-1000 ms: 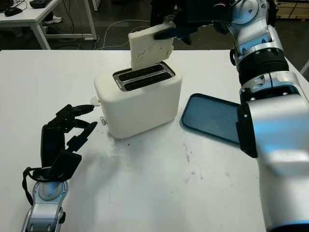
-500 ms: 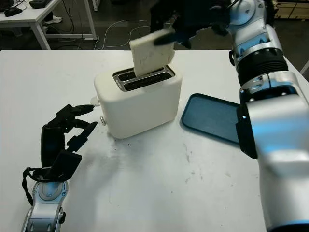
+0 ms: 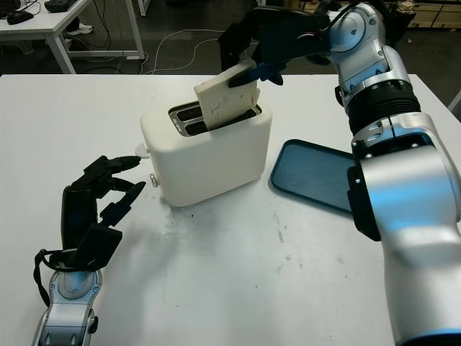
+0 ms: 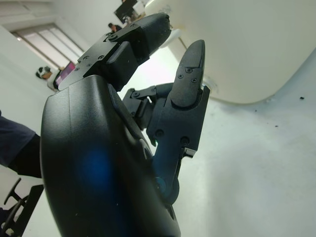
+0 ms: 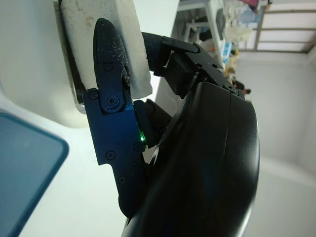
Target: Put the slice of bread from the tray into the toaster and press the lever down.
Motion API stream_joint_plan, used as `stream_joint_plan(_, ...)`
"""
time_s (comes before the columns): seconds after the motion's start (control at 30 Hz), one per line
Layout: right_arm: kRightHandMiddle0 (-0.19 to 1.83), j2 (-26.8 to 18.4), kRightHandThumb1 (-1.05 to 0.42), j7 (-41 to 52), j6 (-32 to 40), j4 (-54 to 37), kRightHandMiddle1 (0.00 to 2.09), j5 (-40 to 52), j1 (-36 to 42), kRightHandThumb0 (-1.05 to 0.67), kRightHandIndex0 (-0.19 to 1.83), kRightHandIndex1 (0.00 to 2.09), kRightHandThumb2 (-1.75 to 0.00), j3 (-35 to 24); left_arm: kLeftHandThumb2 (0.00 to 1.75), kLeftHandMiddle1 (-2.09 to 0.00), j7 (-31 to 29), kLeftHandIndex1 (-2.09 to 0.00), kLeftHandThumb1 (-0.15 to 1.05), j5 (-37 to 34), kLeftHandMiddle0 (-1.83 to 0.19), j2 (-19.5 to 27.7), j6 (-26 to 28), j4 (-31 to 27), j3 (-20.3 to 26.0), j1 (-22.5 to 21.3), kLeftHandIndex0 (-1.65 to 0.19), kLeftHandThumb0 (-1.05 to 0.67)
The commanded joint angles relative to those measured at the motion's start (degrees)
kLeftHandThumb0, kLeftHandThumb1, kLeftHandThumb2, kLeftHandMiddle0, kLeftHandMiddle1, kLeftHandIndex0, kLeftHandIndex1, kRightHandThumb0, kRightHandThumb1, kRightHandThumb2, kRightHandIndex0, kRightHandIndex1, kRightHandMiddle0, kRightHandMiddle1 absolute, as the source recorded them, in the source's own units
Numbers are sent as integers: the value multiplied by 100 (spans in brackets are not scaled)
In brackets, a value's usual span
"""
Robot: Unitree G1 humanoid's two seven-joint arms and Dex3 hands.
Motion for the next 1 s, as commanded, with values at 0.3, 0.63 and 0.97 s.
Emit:
stream_joint_plan(0.3, 98, 313, -92, 157, 84, 99, 175, 322, 75, -53, 115, 175, -20, -194, 17, -128, 75, -60, 92, 90, -58, -1, -34, 44, -9, 30, -65, -23)
stream_joint_plan(0.63, 96, 517, -92, 171, 150, 261, 175, 279, 130, -52, 115, 175, -25, -131, 17, -128, 88, -59, 92, 104, -58, 1, 5, -2, -28, 65, -65, -23)
stream_joint_plan(0.97, 81, -161, -92, -1042, -821, -190, 37, -1180, 354, -77, 38, 122, -7, 944, 17, -127, 85, -59, 92, 81, -58, 34, -59, 16, -17, 72, -65, -23)
